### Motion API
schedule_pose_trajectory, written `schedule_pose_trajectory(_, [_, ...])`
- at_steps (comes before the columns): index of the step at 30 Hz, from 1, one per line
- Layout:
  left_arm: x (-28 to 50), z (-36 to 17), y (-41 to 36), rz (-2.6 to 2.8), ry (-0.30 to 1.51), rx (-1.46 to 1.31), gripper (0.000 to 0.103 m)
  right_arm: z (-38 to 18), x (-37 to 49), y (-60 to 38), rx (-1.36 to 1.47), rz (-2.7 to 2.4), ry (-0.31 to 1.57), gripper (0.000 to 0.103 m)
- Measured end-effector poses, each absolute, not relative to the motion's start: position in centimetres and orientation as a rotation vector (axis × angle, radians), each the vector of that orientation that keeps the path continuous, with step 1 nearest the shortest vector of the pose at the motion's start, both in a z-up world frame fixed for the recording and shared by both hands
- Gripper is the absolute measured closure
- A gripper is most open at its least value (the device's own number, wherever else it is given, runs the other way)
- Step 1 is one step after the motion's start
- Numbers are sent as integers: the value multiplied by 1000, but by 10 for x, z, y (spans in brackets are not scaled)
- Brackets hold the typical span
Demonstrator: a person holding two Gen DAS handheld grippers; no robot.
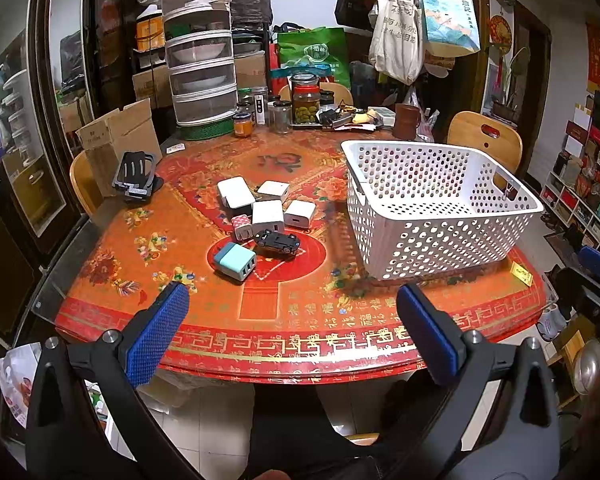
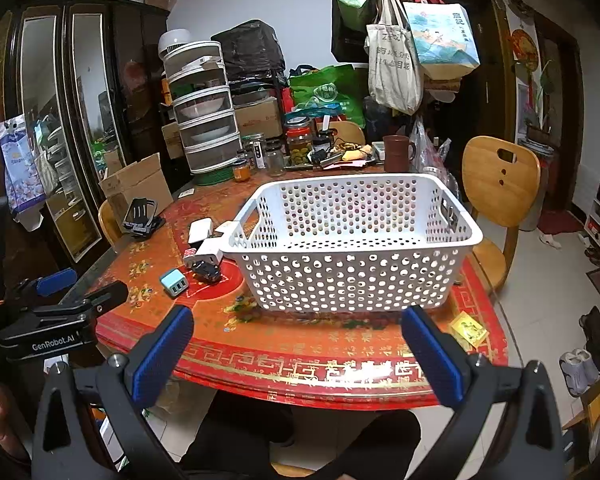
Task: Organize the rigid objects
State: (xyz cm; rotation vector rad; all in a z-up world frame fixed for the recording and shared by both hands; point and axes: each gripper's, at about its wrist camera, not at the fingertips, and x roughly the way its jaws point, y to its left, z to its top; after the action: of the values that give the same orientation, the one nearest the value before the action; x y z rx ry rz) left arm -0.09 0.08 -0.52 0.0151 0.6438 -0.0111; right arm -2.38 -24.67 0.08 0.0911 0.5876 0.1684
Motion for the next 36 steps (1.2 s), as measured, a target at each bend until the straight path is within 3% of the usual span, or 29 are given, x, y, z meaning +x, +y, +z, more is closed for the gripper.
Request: schedule_pose_trajectory(36, [1, -7, 2, -9, 652, 20, 1, 2, -24, -247, 83, 167, 592, 0])
